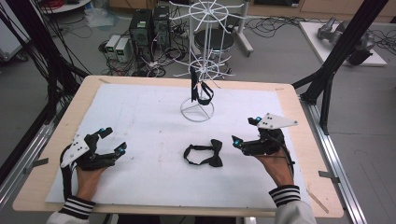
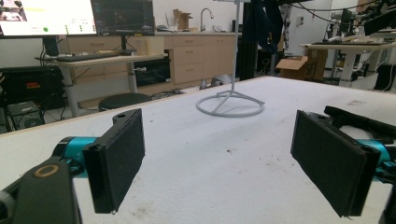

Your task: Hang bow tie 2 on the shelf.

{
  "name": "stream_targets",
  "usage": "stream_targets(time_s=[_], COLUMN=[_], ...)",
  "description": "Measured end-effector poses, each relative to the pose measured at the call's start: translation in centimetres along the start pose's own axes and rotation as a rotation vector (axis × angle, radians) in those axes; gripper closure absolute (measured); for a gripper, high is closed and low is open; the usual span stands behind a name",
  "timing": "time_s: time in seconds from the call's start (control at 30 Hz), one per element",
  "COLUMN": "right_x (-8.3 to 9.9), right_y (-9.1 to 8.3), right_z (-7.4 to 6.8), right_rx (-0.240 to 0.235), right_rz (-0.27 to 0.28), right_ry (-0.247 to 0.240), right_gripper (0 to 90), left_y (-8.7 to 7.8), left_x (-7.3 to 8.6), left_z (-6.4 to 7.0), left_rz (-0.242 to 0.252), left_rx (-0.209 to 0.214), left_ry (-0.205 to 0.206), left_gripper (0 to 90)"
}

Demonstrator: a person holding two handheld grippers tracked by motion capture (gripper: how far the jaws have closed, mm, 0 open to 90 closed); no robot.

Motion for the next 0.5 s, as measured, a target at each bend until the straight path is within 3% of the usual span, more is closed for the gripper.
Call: stream_targets(time_s=[0.27,0.5], right_x=[0.7,0.7], right_y=[1.3,2.3], right_z=[-0.8,-1.1], right_rx=[-0.021,-0.045], right_rz=[-0.082,-0.137], right_ry=[-0.029,-0.021], right_gripper=[11.0,10.9], left_y=[0.0,0.0], left_x=[0.0,0.0], left_z=[0.0,0.0], left_rz=[-0.003,-0.005], left_rx=[0.001,-0.006], left_ry=[0.004,0.009], left_gripper=[18.2,18.1])
Point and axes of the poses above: each handheld gripper's, and its own axes: y roughly forward along the jaws, x roughly out of its underside, z roughly to its right, the point moved 9 cm from there along y, roughly forward along the jaws, and after that the axes turned 8 degrees about y, right-handed, at the moved point
